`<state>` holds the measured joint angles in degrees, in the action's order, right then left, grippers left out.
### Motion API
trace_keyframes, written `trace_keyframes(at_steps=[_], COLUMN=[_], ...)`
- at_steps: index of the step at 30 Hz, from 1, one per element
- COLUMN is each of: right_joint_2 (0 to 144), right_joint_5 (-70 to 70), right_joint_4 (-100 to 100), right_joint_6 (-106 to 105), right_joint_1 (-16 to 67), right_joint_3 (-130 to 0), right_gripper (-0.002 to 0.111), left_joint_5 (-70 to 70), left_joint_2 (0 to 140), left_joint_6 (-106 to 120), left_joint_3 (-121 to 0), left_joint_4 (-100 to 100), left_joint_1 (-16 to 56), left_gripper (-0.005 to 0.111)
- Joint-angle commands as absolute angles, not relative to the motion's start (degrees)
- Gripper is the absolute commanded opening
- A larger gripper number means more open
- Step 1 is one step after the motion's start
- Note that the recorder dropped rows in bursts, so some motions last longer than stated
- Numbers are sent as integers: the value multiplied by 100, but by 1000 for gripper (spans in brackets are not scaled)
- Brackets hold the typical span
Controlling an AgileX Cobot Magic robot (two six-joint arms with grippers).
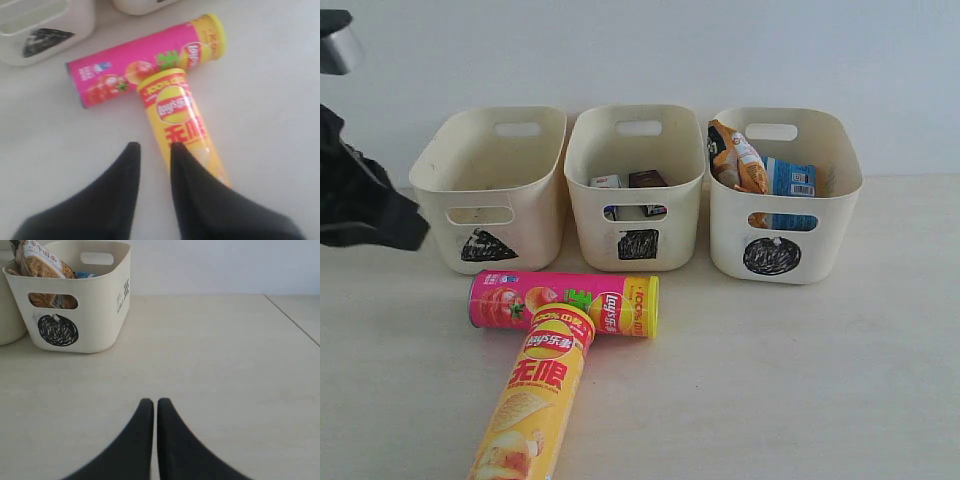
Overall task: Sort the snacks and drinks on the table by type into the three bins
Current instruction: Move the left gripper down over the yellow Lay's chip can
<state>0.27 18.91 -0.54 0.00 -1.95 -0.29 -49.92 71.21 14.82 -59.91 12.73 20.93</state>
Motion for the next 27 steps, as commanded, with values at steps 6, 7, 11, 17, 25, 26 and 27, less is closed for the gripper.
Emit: trace_keyframes(at_steps=[6, 7, 11, 17, 25, 26, 27], right_joint_2=[0, 0, 0, 0, 0, 0, 0], right_joint_5=[1850, 1850, 1850, 1850, 1850, 1850, 1860], right_joint_4=[-80, -80, -80, -80, -80, -80, -70], right_joint_6=[0, 0, 0, 0, 0, 0, 0], right_joint_1=[-223, -223, -223, -223, -223, -223, -223], right_joint_3=[0, 0, 0, 0, 0, 0, 0], right_gripper=[0, 0, 0, 0, 0, 0, 0], left_joint_5=[-5189, -5189, -5205, -4883, -4641, -4626, -4626], left_joint_2=[7914, 8039, 8574, 9307, 9932, 9999, 10068], left_joint_6=[1553, 1665, 1978, 1633, 1423, 1423, 1423], left_joint_3=[-6047, -6047, -6047, -6047, -6047, -6047, -6047], left_joint_4=[1830, 2016, 2313, 2127, 2026, 2026, 2026], left_joint_1=[2820, 2820, 2843, 2871, 2871, 2871, 2871], left_gripper=[86, 89, 90, 90, 90, 90, 90])
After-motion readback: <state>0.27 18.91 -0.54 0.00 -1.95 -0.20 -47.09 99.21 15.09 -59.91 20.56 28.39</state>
